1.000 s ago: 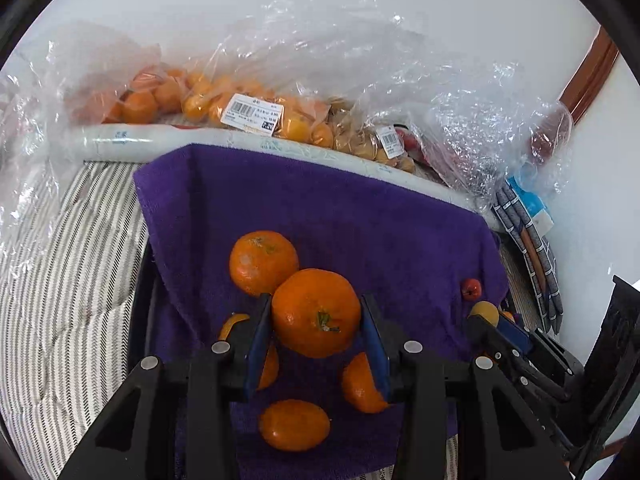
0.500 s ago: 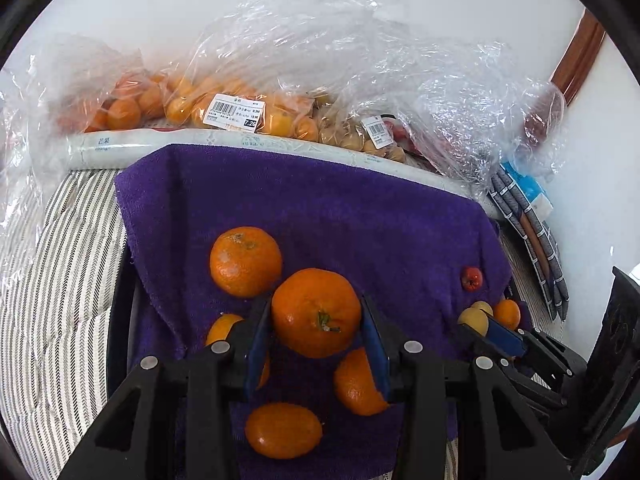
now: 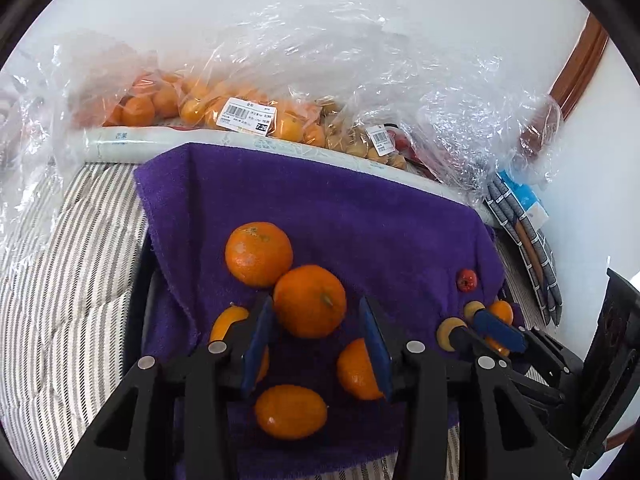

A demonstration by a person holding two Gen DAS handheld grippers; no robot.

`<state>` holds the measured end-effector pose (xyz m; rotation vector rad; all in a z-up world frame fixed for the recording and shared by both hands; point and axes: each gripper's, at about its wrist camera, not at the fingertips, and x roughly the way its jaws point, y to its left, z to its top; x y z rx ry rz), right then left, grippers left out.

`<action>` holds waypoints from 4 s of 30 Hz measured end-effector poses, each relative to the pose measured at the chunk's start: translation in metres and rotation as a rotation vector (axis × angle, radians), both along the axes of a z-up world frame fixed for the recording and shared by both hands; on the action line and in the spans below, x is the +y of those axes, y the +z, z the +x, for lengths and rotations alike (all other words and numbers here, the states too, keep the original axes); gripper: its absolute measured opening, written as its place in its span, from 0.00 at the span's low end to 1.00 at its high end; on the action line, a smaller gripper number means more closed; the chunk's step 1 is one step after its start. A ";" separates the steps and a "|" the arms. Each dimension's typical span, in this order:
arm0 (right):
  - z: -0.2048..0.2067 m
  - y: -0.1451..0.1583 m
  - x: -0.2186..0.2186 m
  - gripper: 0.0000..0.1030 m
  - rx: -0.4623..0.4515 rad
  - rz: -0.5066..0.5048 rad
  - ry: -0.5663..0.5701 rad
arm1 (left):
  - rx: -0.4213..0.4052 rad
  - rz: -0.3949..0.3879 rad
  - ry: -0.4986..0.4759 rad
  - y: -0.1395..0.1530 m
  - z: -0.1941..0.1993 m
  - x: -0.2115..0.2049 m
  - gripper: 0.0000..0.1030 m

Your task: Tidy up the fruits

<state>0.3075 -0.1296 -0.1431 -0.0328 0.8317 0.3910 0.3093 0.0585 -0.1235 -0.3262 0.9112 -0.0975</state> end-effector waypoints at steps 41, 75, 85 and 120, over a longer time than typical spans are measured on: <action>-0.277 0.140 -0.084 1.00 -0.209 -0.069 -0.311 | -0.273 0.240 0.043 0.123 -0.282 -0.059 0.95; -0.301 0.139 -0.085 1.00 -0.199 -0.038 -0.324 | -0.279 0.228 0.065 0.123 -0.302 -0.056 0.96; -0.303 0.141 -0.086 1.00 -0.196 -0.037 -0.329 | -0.280 0.225 0.067 0.122 -0.303 -0.057 0.96; -0.303 0.138 -0.086 1.00 -0.193 -0.032 -0.323 | -0.276 0.221 0.077 0.124 -0.306 -0.054 0.96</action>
